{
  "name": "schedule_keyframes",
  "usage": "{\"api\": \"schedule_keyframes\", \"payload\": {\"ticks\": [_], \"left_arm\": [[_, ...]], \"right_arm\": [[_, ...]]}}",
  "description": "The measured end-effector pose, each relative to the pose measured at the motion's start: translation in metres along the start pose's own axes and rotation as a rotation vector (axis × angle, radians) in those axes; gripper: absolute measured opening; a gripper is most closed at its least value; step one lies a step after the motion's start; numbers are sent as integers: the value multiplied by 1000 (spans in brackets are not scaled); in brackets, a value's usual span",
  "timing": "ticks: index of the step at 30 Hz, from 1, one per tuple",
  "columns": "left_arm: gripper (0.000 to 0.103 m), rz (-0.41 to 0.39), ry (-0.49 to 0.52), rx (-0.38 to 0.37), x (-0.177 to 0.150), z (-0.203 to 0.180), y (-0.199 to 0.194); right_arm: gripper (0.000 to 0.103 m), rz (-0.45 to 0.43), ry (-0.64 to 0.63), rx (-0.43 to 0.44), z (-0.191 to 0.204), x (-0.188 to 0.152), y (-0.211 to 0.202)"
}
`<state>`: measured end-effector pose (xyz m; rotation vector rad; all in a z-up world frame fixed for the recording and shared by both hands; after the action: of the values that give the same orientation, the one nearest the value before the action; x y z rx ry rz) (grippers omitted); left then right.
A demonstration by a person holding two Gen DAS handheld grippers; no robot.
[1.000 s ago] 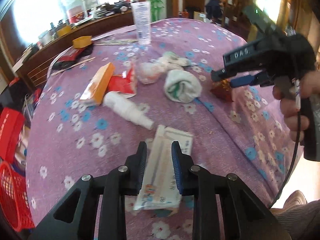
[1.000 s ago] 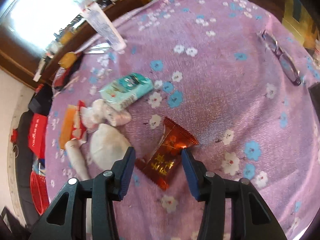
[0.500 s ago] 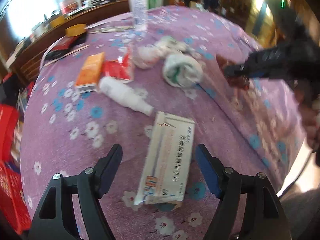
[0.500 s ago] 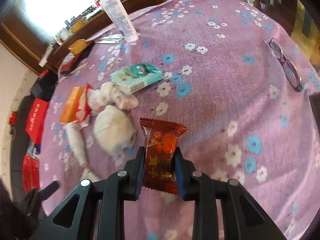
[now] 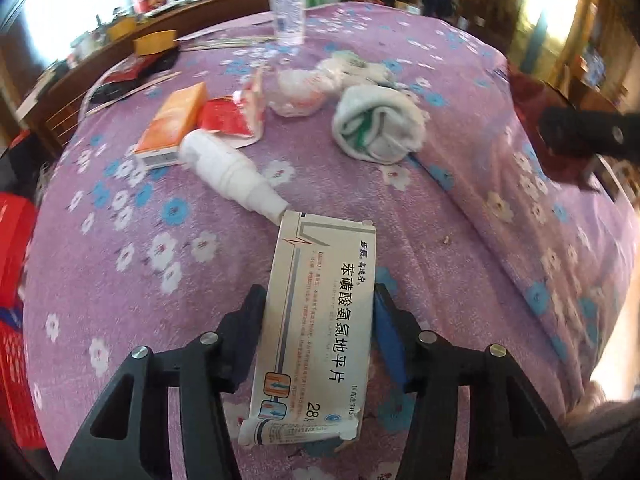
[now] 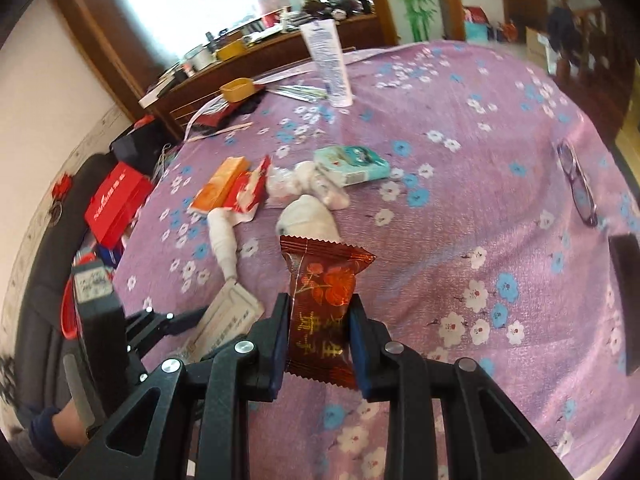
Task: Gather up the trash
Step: 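Grasp the white medicine box with the left gripper while the right gripper grasps the candy wrapper, then carry the medicine box and candy wrapper toward the red wastebasket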
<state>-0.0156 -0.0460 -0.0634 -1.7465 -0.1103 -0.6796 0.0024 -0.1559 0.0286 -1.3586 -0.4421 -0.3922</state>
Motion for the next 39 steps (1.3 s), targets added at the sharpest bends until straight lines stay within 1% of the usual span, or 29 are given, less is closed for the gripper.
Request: {"api": "schedule_keyframes", "payload": {"ticks": [3, 6, 10, 13, 15, 22, 29, 39], "left_arm": [[52, -63, -41, 4, 1, 2, -20], [52, -145, -56, 44, 6, 5, -48], [52, -232, -66, 101, 12, 9, -79], [52, -264, -83, 125, 14, 17, -94], [52, -273, -91, 137, 11, 23, -101], [52, -288, -131, 169, -1, 40, -116], [52, -290, -153, 189, -9, 48, -122], [52, -297, -172, 199, -16, 53, -129]], "right_arm": [[29, -5, -39, -13, 6, -5, 0], [29, -9, -71, -24, 14, -8, 1], [29, -17, -128, -68, 23, -10, 2], [29, -30, -181, -95, 34, -12, 2], [29, -47, -225, -122, 41, -13, 0], [29, -101, -327, -145, 66, -15, -7], [29, -111, -370, -144, 79, -17, -8], [29, -120, -405, -144, 90, -20, -10]]}}
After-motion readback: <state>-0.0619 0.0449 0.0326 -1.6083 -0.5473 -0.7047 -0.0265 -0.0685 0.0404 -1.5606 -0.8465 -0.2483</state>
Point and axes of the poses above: each gripper's, at about its wrist camera, not at the fingertips, and y roughly the way its jaws point, z to its left, x to its top, the point moved 9 cm from there along y, roughly the way its jaws point, and after that the axes turned 9 degrees about -x, right-handed, at the moved point
